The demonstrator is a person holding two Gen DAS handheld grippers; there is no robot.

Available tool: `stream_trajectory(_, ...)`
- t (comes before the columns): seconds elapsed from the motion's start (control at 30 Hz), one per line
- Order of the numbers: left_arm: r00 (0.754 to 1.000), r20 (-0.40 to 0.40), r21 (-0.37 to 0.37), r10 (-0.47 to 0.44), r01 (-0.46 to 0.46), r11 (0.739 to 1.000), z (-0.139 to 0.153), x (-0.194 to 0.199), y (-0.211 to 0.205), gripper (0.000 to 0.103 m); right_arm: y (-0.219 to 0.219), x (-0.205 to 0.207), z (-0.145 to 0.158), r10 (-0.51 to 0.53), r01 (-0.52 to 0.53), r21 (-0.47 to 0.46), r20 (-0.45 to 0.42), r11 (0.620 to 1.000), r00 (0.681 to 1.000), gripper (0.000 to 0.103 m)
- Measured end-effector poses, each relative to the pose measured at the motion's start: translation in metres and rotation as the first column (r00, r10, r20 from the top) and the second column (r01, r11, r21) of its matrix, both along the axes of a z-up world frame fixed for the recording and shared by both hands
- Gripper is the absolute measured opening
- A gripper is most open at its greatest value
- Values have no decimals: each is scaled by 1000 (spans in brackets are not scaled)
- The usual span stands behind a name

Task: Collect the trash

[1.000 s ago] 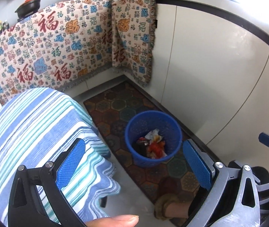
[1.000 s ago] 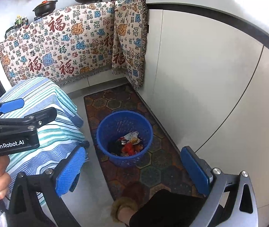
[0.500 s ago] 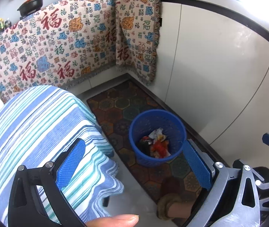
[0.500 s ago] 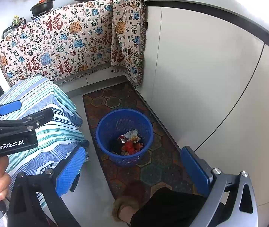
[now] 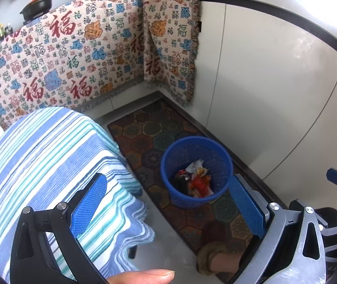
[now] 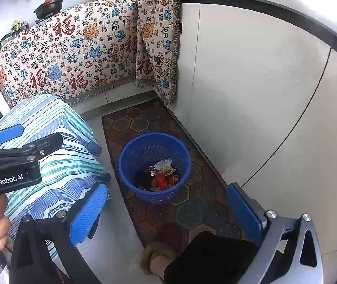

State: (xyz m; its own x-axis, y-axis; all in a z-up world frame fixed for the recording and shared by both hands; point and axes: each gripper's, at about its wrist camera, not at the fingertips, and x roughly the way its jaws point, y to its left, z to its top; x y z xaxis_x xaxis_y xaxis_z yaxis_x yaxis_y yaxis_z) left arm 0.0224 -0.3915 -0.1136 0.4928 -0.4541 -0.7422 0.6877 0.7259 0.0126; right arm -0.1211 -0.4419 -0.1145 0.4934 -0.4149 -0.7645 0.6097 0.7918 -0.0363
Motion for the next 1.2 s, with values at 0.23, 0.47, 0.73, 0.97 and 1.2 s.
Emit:
stream_trajectory(0.23, 1000, 2, 6, -7, 7, 1000, -1, 0, 0, 102, 2, 0, -1, 2, -2, 4, -4, 1000, 1000, 103)
stream_trajectory(0.47, 1000, 2, 5, -5, 5, 1000, 0, -1, 1, 102, 2, 0, -2, 2, -2, 7, -4, 1000, 1000, 103)
stream_trajectory(0.73, 1000, -1, 6, -4, 4, 1000, -1, 0, 2, 102, 3, -1, -5, -2, 2, 15, -9, 1000, 1000, 103)
stream_trajectory(0.97, 1000, -3, 10, -10, 10, 1000, -2, 0, 2, 102, 4, 0, -8, -3, 4, 20, -18, 1000, 1000, 103)
stream_trajectory(1.2, 1000, 5, -9, -12, 12, 1000, 0, -1, 4, 102, 3, 0, -12, -15, 15, 22, -28, 1000, 1000, 103)
